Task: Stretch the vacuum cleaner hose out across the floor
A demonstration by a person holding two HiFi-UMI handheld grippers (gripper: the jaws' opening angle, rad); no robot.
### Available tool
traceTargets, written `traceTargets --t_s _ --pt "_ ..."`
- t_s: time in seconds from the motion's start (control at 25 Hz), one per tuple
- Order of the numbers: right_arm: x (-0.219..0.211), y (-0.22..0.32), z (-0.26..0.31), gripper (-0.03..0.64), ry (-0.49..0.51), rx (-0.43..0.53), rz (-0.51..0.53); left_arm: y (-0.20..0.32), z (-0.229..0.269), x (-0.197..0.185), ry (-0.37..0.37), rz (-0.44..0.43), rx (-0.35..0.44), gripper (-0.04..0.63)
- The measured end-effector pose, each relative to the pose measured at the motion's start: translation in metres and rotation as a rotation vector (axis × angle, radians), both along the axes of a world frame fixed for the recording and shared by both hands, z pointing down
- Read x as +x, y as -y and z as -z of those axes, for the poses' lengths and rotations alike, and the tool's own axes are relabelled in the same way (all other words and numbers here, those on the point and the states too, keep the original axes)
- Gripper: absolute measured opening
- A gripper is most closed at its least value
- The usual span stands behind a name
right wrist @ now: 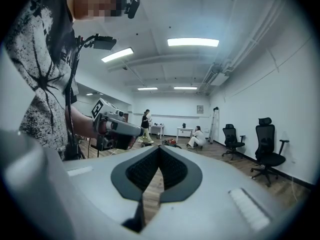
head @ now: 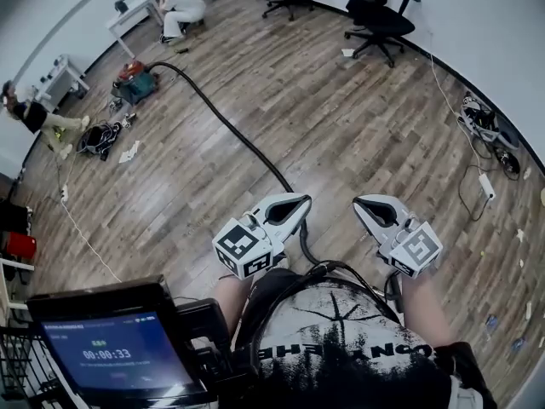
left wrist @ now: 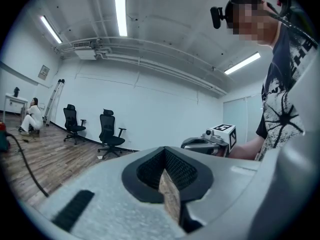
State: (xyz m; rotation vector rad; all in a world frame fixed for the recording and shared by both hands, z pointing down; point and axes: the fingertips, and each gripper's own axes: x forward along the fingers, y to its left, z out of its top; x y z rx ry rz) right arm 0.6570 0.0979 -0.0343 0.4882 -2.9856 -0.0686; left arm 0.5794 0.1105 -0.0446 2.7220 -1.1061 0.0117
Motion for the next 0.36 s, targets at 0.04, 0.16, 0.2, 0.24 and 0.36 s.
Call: traceTargets --t_s 0.04,0.16,0.2,0.24,0.36 --pt "0.001 -0.001 0.0 0.006 -0.002 -0.002 -0.005 0.0 0.001 0.001 -0.003 -0.002 0.003 0.001" --pt "0.005 -0.003 -0.003 0.006 -0.003 -0.016 -0.018 -0.003 -0.001 0.005 -0.005 -0.005 0.01 0.001" --pt "0.006 -0.003 -0.005 0.006 0.0 -0.023 -0.023 -0.004 -0.002 0.006 0.0 -0.004 0.011 0.001" --pt "0.007 -0.001 -0.005 0.006 0.009 -0.035 -0.027 -0.004 -0.004 0.007 0.01 -0.003 0.013 0.0" --pt "0.009 0.006 -0.001 0.006 0.082 -0.099 -0.04 -0.002 -0.01 0.008 0.044 -0.007 0.015 0.001"
